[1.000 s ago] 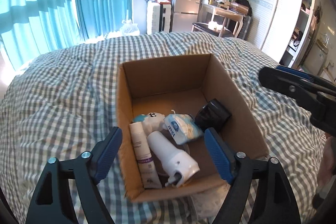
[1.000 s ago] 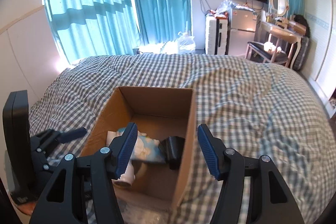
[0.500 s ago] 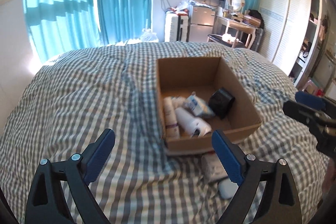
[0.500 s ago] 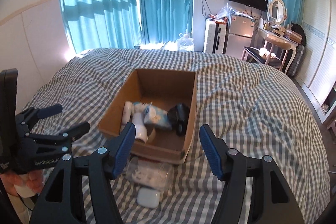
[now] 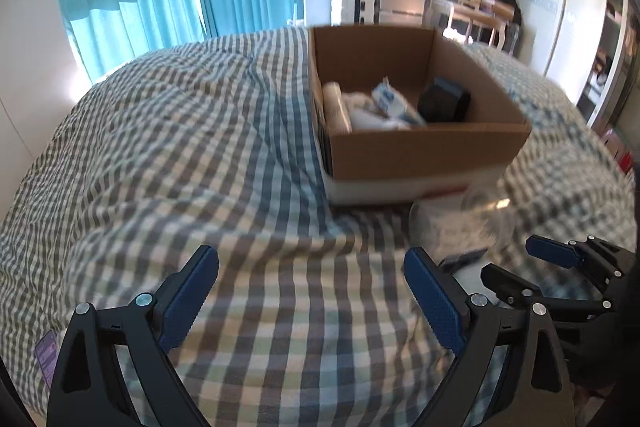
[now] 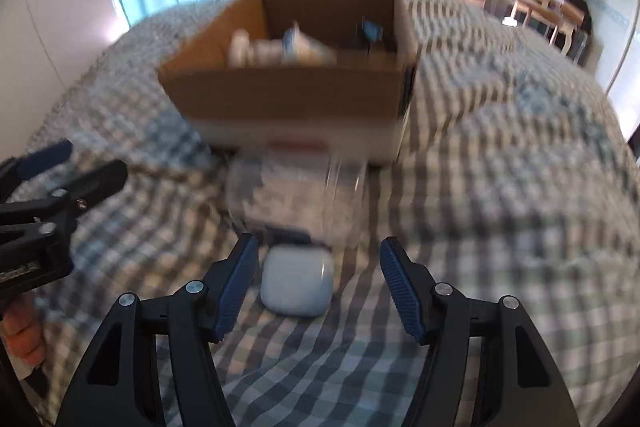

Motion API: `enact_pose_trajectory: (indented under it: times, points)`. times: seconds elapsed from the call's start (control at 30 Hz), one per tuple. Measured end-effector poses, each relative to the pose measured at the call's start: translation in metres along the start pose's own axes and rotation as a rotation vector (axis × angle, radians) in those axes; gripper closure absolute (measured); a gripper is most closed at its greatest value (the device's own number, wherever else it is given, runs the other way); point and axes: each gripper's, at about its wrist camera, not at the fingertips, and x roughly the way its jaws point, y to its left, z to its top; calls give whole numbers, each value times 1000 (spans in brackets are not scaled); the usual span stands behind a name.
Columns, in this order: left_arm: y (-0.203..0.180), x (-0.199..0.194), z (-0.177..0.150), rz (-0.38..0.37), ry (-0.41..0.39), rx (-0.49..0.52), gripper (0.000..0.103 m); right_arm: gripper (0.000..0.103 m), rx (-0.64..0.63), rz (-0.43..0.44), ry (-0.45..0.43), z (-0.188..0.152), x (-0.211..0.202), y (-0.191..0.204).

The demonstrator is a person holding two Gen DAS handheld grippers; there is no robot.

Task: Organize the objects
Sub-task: 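Grasp the white earbud case with the right tool while the left tool moves toward the clear jar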

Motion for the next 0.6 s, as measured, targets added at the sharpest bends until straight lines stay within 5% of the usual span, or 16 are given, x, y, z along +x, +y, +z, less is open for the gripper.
enact_pose_trajectory:
  times: [0.33, 0.43, 0.6]
  points:
    - [7, 23, -13, 21, 89, -44, 7, 40, -53, -24, 82, -7, 39, 13]
    - [7, 22, -14, 28, 91, -40, 7, 50, -79, -16, 96, -10, 44, 18]
    - [5, 24, -13, 44, 99, -31, 7, 52, -67, -15, 105, -12, 46, 14]
